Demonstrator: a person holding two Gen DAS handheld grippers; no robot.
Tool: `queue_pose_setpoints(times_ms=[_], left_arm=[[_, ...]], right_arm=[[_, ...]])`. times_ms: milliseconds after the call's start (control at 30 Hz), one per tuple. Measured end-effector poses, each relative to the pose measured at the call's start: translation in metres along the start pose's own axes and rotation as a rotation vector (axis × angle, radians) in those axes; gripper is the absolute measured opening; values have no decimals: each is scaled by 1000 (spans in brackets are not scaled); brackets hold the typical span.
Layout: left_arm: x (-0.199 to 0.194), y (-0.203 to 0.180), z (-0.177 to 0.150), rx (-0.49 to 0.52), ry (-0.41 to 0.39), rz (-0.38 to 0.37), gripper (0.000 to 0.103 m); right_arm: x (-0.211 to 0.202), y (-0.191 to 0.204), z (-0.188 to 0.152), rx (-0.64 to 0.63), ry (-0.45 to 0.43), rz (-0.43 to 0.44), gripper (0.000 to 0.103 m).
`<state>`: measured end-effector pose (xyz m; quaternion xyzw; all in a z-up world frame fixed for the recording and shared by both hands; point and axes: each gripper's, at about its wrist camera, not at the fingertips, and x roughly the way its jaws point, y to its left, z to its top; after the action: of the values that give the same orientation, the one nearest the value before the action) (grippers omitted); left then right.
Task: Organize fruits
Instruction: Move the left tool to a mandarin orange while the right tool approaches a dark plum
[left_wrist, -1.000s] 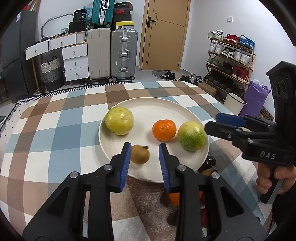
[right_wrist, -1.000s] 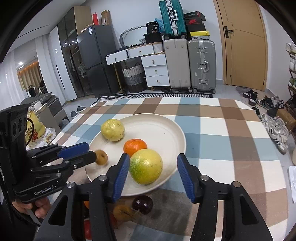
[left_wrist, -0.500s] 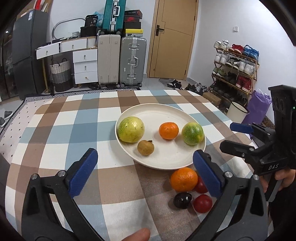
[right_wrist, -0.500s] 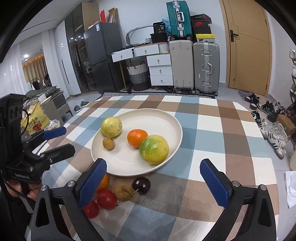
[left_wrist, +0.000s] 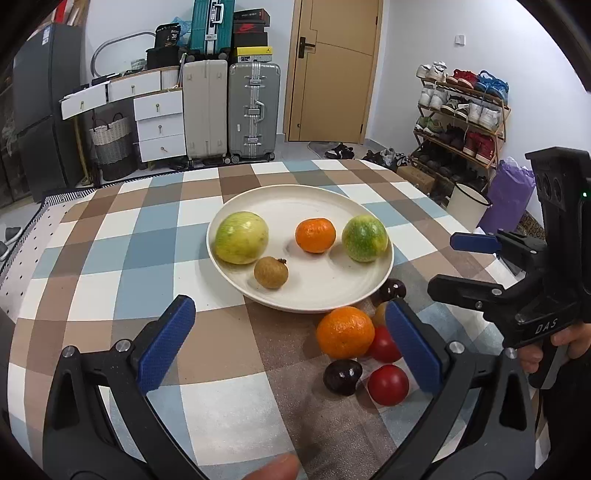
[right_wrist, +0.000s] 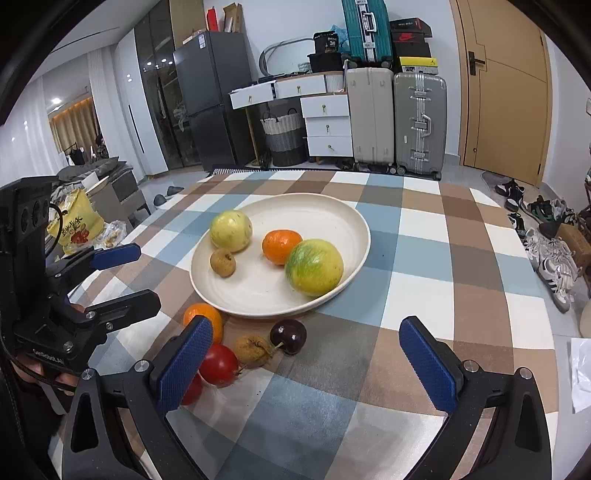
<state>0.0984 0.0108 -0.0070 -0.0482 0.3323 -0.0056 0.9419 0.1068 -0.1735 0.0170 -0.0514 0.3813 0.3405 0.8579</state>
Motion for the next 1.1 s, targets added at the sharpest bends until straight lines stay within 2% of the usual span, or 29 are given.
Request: queue_pose_setpoints(times_ms=[233,633,900,1100], left_arm=[[9,-2,-3,12,34,4,103],[25,-2,-6,13,82,8,103],[32,-4,-8,17,101,6,103],[37,0,-9,4,111,14,103]], right_arm=[[14,-12,-3,47,61,-27,102],[29,-25,-3,93,91,-90,102],[43,-27,-2,118,125,-70,102],[39,-35,-4,110,128,-156,102]])
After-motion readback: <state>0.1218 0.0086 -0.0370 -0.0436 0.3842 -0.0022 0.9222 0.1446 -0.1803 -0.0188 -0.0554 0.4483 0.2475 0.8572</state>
